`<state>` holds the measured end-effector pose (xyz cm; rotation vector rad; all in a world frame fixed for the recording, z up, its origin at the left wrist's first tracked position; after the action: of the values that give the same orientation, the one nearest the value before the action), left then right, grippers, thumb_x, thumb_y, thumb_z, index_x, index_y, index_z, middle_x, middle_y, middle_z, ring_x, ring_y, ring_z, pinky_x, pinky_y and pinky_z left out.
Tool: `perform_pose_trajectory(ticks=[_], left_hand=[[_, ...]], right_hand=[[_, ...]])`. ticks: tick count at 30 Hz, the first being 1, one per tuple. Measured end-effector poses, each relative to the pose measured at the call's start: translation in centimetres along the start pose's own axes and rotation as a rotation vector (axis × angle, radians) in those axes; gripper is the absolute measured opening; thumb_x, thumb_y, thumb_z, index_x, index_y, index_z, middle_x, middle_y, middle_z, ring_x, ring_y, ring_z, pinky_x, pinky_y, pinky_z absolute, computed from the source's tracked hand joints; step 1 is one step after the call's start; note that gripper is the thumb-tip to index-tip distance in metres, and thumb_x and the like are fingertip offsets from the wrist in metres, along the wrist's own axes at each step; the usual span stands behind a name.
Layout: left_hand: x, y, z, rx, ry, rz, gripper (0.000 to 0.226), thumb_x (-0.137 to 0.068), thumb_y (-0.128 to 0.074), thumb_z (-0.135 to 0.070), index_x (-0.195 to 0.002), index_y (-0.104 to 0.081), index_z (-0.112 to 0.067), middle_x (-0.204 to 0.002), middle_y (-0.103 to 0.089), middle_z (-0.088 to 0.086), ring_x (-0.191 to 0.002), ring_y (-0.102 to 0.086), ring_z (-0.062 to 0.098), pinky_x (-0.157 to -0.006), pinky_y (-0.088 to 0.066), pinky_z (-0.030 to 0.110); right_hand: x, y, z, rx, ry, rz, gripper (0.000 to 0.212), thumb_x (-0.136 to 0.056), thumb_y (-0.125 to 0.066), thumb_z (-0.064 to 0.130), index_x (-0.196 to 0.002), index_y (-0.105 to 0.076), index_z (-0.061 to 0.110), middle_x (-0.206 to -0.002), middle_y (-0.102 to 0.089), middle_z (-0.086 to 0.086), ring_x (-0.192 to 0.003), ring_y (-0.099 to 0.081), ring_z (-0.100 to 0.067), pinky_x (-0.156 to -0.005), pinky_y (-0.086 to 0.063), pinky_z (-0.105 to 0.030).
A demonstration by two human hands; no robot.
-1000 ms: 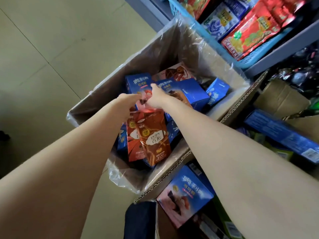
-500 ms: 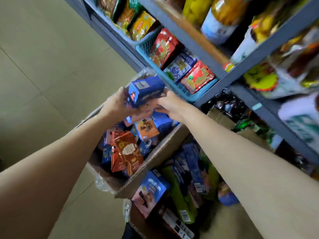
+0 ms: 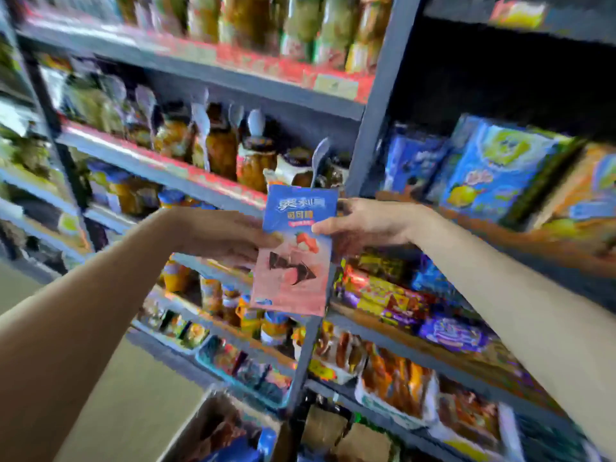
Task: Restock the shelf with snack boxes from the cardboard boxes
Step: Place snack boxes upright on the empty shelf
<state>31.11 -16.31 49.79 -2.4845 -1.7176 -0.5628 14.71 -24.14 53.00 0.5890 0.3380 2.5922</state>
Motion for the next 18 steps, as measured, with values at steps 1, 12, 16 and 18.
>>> perform_pose_trajectory(ticks=[1,12,16,18], left_hand=[[0.6,0.0,-3.6,-0.028,-0.068,-0.013,0.082,-0.027,-0.091,-0.05,-0.101,-0.068,-0.024,-0.105,-0.072,-0.002,-0.089,-0.069,0.009,-0.071,-0.055,0.017],[2.4,-7.1,-30.6,-0.188,-0.791,-0.37,0.053,-0.077,-0.055,-0.045,-0.118,-0.05,-0.013,-0.106,-0.065,0.004,-0.089,-0.063,0.015,-0.08,-0.055,0.033],[0.8,-9.6,-34.0,-0.245,-0.866,-0.282,0.021,-0.093,-0.044,-0.036,-0.107,-0.05,-0.021,-0.105,-0.056,-0.004,-0.092,-0.057,0.004,-0.084,-0.051,0.026],[-0.8,-9.4,-34.7,-0.209,-0.863,-0.248,0.027,-0.087,-0.056,-0.038,-0.113,-0.053,-0.034,-0.12,-0.056,-0.007,-0.097,-0.058,0.002,-0.093,-0.046,0.035]], right_hand=[[2.1,1.5,2.7,-0.003,0.061,-0.082,0.02,-0.085,-0.064,0.016,-0.104,-0.057,0.018,-0.102,-0.063,-0.014,-0.081,-0.059,-0.027,-0.066,-0.052,-0.03],[18.0,10.3,17.4,-0.187,0.596,-0.635,0.023,-0.083,-0.059,0.032,-0.105,-0.057,0.024,-0.083,-0.069,0.005,-0.068,-0.066,-0.008,-0.068,-0.053,-0.025],[21.4,13.4,18.4,-0.318,0.662,-0.538,0.05,-0.068,-0.069,0.044,-0.107,-0.064,0.013,-0.091,-0.072,-0.004,-0.078,-0.069,-0.016,-0.069,-0.058,-0.027],[22.7,16.1,18.0,-0.445,0.691,-0.516,0.059,-0.059,-0.072,0.052,-0.102,-0.067,0.014,-0.098,-0.072,-0.009,-0.084,-0.07,-0.021,-0.073,-0.058,-0.032]])
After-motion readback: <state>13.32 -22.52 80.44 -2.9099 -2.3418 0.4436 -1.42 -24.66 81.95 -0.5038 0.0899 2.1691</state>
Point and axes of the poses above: each hand's wrist, its own x-axis away from the middle knuckle, its own y-axis out of the back of the hand, z = x × y, the point moved 5 cm from there along -x, towards the middle knuckle
